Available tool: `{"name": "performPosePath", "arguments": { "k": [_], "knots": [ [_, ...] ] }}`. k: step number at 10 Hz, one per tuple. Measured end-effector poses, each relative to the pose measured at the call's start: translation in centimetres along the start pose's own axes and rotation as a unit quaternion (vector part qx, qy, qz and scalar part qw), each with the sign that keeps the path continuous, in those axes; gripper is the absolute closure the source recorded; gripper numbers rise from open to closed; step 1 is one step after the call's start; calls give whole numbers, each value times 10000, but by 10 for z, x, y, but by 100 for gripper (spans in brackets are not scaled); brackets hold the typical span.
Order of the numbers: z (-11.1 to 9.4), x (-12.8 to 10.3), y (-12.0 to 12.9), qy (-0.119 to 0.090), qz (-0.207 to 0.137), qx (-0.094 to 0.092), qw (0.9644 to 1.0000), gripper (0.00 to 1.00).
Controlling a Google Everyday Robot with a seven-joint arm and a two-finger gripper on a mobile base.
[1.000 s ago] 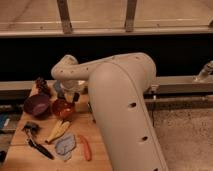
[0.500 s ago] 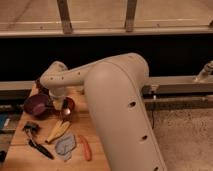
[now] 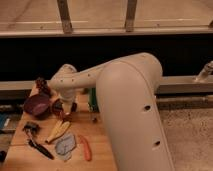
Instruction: Wipe red bowl with eraser
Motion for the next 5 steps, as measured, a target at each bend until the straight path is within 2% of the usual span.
{"name": "performPosePath", "arguments": {
  "k": [1,3,5],
  "knots": [
    [-1,6,-7,61,124,59,9999,100],
    [-2,1,-17,24,180,119,9998,100],
    [-7,-26,-31,-142,29,299,9994,100]
  ]
}}
